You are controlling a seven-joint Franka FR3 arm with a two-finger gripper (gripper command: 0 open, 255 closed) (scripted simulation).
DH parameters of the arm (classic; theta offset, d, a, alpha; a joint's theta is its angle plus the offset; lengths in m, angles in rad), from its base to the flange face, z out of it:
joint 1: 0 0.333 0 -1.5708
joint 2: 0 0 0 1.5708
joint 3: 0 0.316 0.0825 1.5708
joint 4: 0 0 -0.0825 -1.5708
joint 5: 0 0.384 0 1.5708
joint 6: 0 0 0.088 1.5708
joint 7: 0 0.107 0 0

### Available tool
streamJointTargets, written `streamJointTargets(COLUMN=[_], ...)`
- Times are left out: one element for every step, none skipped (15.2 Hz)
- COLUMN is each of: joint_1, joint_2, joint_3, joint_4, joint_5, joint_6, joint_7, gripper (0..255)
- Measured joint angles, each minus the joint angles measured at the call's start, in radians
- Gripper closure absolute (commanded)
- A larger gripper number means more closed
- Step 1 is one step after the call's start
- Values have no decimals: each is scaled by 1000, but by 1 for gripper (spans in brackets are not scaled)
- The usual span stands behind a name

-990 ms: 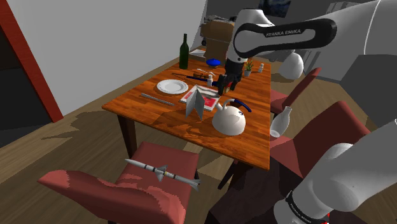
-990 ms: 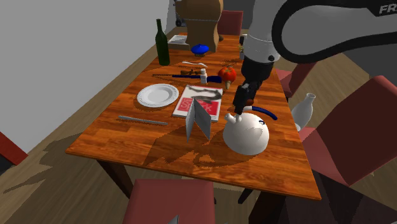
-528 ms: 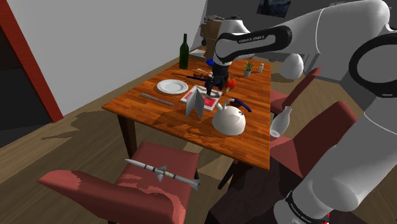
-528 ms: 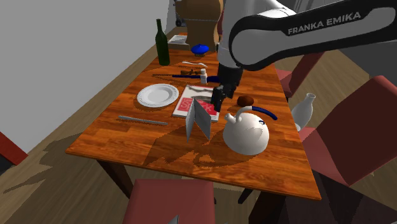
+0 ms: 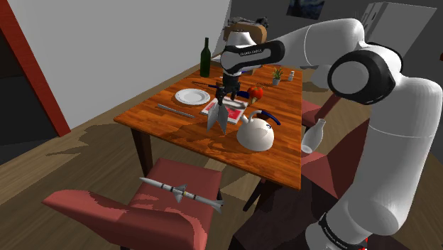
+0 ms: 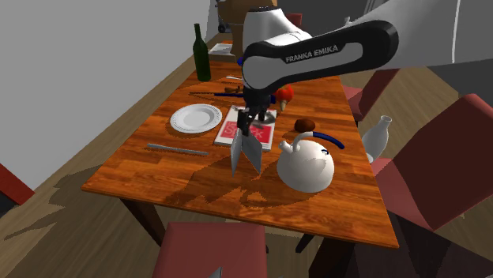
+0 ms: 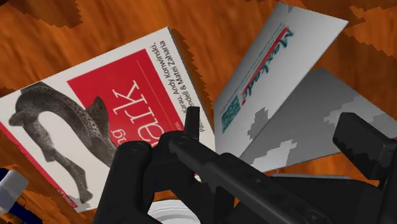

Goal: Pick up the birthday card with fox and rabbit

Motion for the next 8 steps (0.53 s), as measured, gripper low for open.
streamJointTargets(joint_1=[-3, -7, -8, -8, -6, -7, -8, -7], joint_2=[39, 76, 97, 112, 121, 128, 137, 139], joint_3=[0, 0, 0, 1, 2, 2, 2, 2], joint_4=[52, 94, 111, 117, 118, 118, 118, 108], joint_5=[2, 4, 5, 5, 6, 6, 7, 7], joint_6=[-12, -16, -13, -4, 4, 12, 20, 33], joint_7=[-5, -10, -11, -10, -9, -10, -11, -9], gripper=[0, 0, 0, 0, 0, 0, 0, 0])
